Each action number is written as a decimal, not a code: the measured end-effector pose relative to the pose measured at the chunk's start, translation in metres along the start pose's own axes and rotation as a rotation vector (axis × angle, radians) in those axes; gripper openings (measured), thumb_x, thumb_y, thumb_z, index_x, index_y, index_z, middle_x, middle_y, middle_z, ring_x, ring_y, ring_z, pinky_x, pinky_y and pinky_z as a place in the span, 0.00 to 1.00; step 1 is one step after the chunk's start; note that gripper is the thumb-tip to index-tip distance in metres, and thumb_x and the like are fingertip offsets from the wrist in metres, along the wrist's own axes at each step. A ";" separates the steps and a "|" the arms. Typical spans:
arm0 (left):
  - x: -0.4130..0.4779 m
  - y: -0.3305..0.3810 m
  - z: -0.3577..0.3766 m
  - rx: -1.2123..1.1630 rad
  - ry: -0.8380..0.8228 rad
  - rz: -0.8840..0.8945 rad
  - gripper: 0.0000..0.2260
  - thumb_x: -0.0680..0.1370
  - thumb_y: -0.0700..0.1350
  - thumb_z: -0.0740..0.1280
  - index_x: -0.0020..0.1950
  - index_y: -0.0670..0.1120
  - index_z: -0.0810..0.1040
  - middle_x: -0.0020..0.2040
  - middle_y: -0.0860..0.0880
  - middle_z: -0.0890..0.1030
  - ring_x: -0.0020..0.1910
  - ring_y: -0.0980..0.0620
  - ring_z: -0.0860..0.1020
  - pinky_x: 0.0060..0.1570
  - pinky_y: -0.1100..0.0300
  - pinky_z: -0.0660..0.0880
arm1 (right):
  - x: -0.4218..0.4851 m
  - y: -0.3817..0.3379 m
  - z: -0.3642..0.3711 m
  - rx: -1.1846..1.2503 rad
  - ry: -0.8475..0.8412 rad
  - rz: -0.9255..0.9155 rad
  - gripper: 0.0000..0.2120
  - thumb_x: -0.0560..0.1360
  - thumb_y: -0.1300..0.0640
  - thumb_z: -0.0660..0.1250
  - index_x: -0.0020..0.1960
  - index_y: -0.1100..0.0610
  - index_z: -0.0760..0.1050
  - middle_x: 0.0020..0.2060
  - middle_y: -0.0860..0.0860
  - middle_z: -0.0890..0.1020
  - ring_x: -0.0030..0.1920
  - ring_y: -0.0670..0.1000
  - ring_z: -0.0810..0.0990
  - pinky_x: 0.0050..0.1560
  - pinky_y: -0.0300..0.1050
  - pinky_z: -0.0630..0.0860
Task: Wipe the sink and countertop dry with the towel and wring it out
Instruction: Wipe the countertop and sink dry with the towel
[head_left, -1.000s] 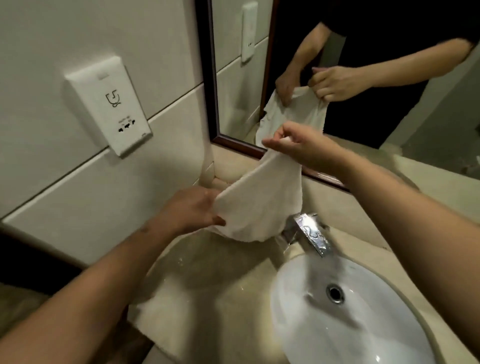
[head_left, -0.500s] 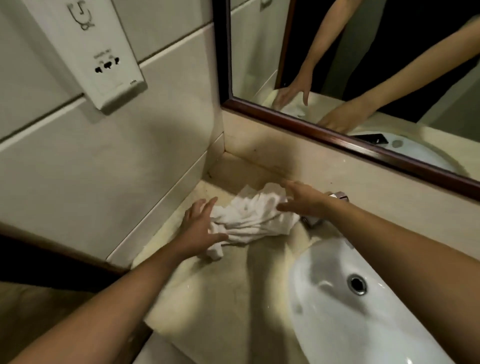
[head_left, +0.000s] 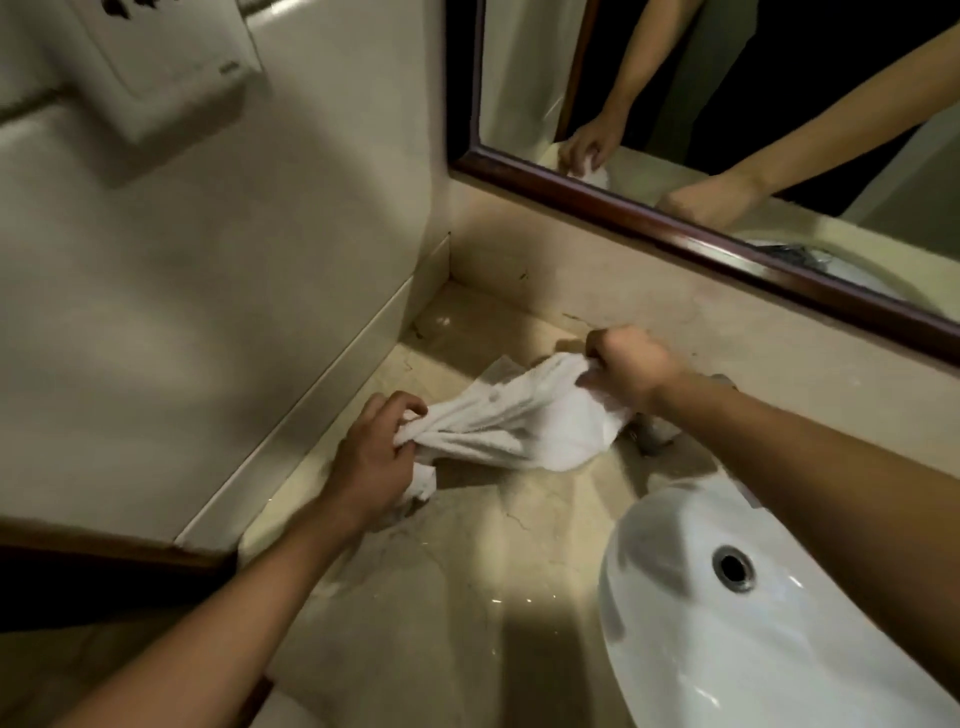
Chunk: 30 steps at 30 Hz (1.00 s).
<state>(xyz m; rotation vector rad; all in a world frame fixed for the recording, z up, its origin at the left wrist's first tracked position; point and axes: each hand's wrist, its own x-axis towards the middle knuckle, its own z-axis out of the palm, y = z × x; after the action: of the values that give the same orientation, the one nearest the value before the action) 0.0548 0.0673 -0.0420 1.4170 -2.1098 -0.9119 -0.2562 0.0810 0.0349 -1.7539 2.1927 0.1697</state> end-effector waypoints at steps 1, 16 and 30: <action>-0.001 0.004 -0.009 -0.018 0.002 0.006 0.19 0.76 0.33 0.68 0.61 0.53 0.77 0.57 0.52 0.73 0.50 0.49 0.78 0.47 0.60 0.73 | -0.002 0.000 -0.015 -0.013 0.021 -0.040 0.16 0.78 0.51 0.73 0.58 0.61 0.79 0.55 0.60 0.83 0.57 0.62 0.80 0.50 0.48 0.71; -0.038 0.019 -0.088 -0.130 -0.185 -0.294 0.12 0.67 0.43 0.68 0.47 0.56 0.78 0.43 0.57 0.84 0.41 0.58 0.81 0.41 0.57 0.77 | -0.038 -0.017 -0.136 0.180 0.055 -0.122 0.08 0.73 0.51 0.78 0.46 0.55 0.85 0.43 0.52 0.86 0.47 0.53 0.84 0.49 0.46 0.77; -0.049 -0.033 -0.045 -0.191 -0.052 -0.361 0.20 0.70 0.50 0.79 0.59 0.47 0.81 0.52 0.50 0.86 0.52 0.48 0.83 0.54 0.51 0.79 | 0.049 -0.075 0.059 0.417 -0.011 0.119 0.17 0.81 0.42 0.65 0.57 0.56 0.78 0.49 0.56 0.83 0.46 0.59 0.82 0.45 0.45 0.74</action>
<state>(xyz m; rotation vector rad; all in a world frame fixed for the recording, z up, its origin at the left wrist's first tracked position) 0.1245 0.0914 -0.0349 1.7164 -1.7728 -1.2611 -0.1821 0.0355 -0.0282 -1.3915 2.1337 -0.2347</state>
